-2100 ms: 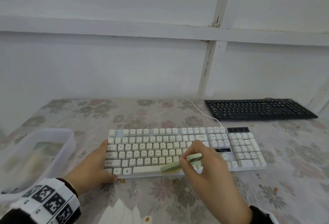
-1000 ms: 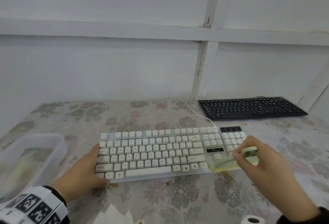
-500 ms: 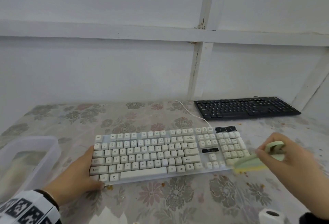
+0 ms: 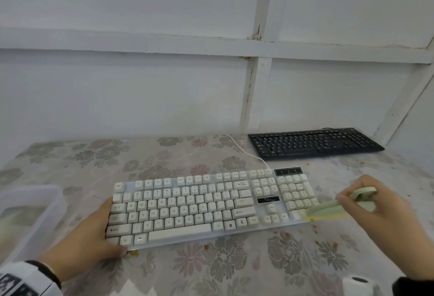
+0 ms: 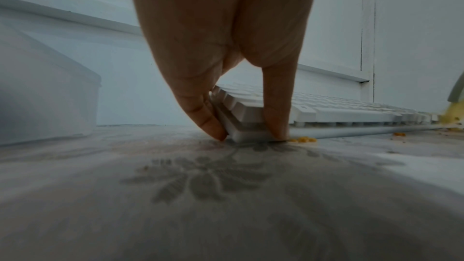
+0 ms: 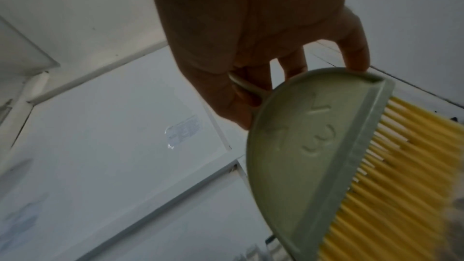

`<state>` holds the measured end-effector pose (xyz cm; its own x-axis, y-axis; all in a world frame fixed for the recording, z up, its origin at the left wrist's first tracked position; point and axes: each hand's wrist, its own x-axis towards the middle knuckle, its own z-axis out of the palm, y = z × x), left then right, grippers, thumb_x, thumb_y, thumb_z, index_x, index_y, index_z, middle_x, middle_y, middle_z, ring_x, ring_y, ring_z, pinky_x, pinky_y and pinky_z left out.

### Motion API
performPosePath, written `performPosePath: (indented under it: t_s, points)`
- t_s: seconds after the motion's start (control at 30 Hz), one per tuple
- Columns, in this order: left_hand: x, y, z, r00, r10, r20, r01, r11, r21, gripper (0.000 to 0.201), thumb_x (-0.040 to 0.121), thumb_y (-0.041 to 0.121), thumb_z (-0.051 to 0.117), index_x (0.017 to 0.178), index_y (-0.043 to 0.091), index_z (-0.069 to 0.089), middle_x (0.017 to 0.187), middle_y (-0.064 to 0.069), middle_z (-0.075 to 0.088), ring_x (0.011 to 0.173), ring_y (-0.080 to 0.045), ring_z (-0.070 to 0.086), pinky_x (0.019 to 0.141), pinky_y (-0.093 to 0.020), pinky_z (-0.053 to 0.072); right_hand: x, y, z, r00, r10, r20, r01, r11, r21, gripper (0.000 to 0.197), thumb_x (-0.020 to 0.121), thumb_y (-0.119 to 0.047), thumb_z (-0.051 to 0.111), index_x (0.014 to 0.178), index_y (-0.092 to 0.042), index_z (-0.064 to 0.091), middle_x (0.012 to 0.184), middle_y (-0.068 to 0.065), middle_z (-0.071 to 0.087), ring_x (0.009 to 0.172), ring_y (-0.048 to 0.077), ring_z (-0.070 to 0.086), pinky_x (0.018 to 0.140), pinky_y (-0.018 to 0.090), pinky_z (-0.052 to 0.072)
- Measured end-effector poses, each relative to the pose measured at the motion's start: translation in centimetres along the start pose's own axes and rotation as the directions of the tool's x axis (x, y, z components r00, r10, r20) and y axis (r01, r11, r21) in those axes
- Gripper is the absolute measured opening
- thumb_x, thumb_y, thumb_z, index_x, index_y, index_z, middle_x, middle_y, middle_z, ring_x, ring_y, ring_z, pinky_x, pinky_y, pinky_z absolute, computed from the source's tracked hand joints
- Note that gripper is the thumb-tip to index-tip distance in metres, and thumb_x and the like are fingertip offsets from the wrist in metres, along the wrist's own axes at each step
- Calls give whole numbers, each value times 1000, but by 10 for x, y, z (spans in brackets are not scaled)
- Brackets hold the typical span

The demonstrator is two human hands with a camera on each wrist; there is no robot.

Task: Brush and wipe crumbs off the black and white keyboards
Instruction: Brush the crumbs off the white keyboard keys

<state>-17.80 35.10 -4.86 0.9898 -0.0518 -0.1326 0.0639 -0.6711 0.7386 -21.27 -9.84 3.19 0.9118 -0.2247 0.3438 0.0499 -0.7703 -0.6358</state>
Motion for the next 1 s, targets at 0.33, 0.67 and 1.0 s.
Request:
performPosePath:
  t_s: [0.33, 0.67, 1.0]
  points:
    - [5, -11, 3, 1000, 9, -7, -9, 999, -43, 89, 50, 3, 85, 110, 49, 39, 101, 32, 65, 91, 9, 64, 68, -19, 53, 7, 21, -10, 998, 40, -48, -43, 996, -74, 34, 83, -8, 68, 73, -36, 51, 68, 0, 62, 57, 20, 51, 56, 30, 39]
    - [7, -12, 3, 1000, 25, -9, -25, 998, -55, 87, 50, 4, 83, 109, 50, 39, 97, 37, 63, 88, 13, 62, 66, -20, 51, 9, 32, -13, 986, 111, -126, -132, 974, -181, 35, 83, -13, 65, 68, -38, 46, 72, 7, 63, 68, 27, 53, 63, 40, 46]
    - [19, -31, 3, 999, -30, 13, 30, 999, 15, 80, 47, 7, 84, 100, 55, 47, 105, 6, 67, 71, -13, 68, 75, -45, 56, 6, 42, -15, 991, 70, -117, -75, 997, -33, 31, 85, -12, 65, 74, -37, 52, 60, 2, 59, 51, 23, 50, 56, 21, 41]
